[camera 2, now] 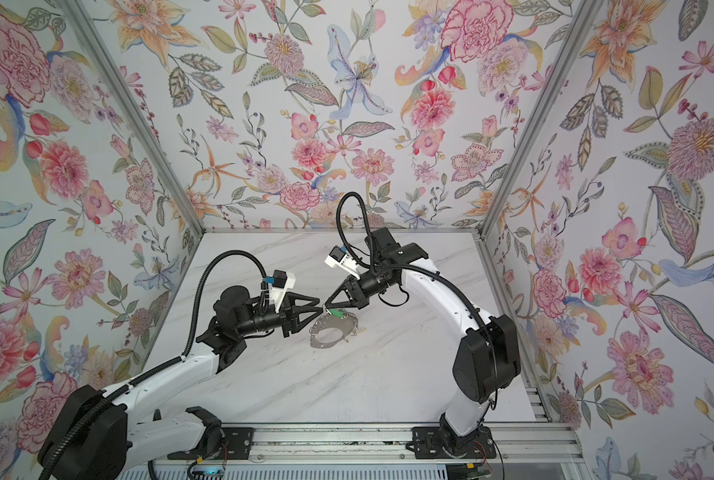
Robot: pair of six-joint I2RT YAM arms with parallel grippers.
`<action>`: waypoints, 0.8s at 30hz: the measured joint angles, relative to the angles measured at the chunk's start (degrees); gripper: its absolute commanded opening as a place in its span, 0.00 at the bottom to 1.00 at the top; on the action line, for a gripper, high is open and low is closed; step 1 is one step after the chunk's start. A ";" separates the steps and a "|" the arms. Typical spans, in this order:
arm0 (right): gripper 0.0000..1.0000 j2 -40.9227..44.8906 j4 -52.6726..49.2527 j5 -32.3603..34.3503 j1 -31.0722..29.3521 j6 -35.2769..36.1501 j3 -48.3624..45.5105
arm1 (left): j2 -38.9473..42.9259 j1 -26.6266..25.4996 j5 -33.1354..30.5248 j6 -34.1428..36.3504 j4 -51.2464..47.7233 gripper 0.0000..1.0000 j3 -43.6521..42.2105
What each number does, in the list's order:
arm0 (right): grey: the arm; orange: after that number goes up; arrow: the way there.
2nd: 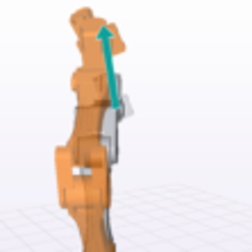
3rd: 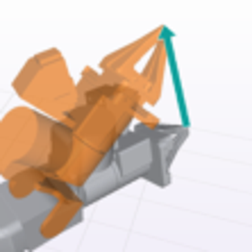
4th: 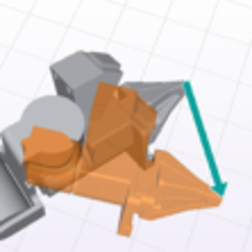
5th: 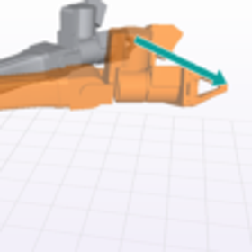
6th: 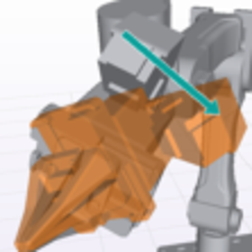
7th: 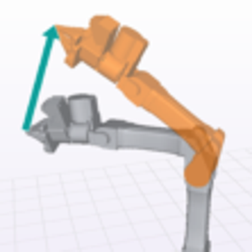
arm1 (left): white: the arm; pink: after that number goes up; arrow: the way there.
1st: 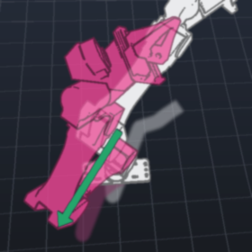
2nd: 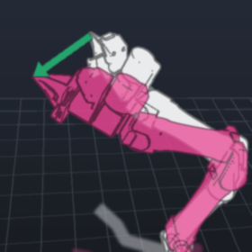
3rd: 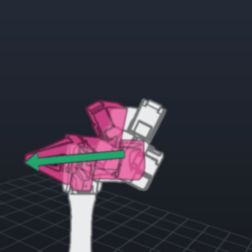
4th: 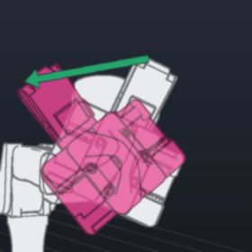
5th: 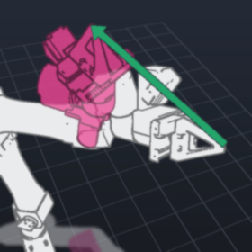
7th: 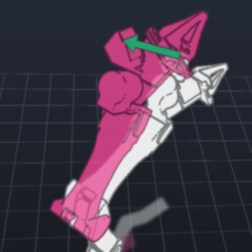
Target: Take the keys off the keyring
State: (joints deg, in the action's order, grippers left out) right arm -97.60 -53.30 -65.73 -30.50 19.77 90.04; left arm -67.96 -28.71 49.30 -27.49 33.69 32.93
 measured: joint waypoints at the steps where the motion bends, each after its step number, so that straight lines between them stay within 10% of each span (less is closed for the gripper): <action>1: 0.00 0.00 0.00 -0.02 0.00 0.02 0.00 | 0.00 -0.13 -0.02 -0.48 0.70 0.44 -0.37; 24: 0.00 -0.02 -0.02 -1.77 0.15 0.48 0.55 | -0.17 -1.33 -0.15 -2.58 4.33 0.40 -1.70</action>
State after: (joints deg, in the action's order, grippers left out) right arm -97.62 -53.32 -67.51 -30.35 20.25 90.59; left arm -68.14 -30.04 49.15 -30.06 38.02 31.22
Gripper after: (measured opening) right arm 0.049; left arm 0.407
